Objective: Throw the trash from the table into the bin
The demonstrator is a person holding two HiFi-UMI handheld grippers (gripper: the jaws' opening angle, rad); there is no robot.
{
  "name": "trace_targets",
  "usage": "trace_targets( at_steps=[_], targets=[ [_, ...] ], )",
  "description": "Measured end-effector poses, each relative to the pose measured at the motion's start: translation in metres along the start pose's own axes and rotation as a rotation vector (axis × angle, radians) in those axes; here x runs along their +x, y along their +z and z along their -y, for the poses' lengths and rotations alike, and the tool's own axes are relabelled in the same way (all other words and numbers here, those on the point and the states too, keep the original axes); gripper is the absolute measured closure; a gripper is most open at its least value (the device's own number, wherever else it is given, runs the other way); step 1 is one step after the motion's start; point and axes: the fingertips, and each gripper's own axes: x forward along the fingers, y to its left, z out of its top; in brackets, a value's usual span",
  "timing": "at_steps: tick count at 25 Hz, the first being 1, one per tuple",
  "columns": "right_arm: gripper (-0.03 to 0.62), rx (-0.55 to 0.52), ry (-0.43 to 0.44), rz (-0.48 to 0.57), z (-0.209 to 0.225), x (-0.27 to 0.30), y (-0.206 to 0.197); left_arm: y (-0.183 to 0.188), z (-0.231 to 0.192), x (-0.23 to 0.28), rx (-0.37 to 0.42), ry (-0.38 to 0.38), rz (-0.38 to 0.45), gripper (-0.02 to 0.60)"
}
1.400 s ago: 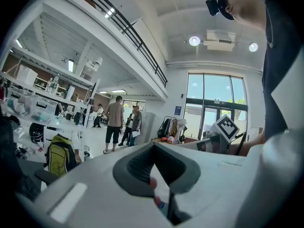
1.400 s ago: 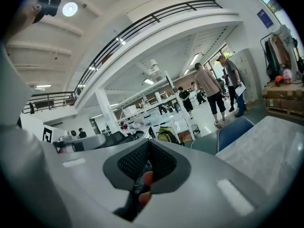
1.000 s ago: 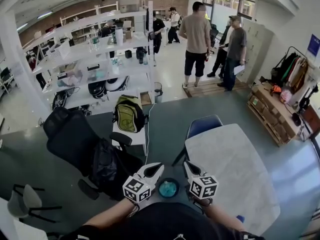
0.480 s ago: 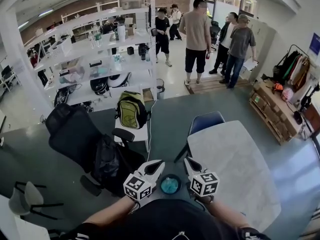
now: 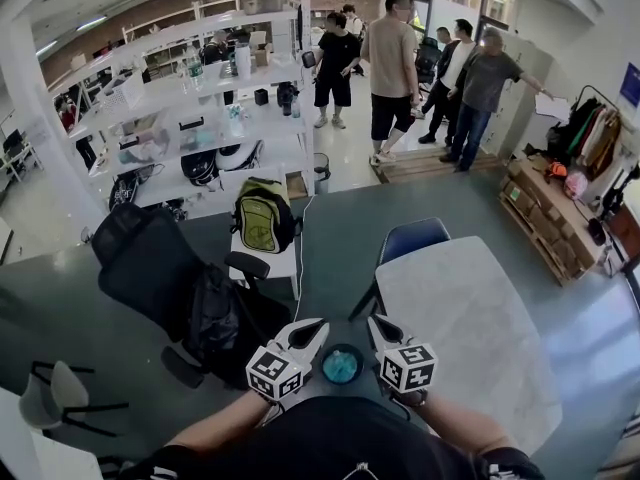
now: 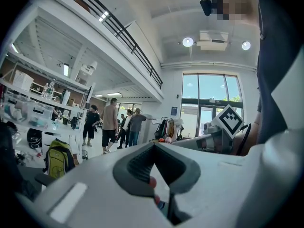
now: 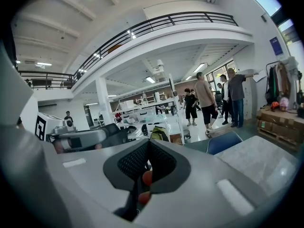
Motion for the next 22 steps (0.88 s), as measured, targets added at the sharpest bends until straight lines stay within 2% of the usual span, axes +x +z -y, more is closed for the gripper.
trace_targets(
  at_steps=[15,22],
  targets=[
    [0.565,-0.076,0.013,-0.037,-0.001,-0.006,-0.001,-0.004,-0.005,-0.013,-0.009,0.042,-0.010,0.580],
    [0.565,-0.055,0.006,-0.069,0.010,-0.006,-0.005,-0.005,-0.016,-0.019,-0.018,0.082,-0.004,0.580]
  ],
)
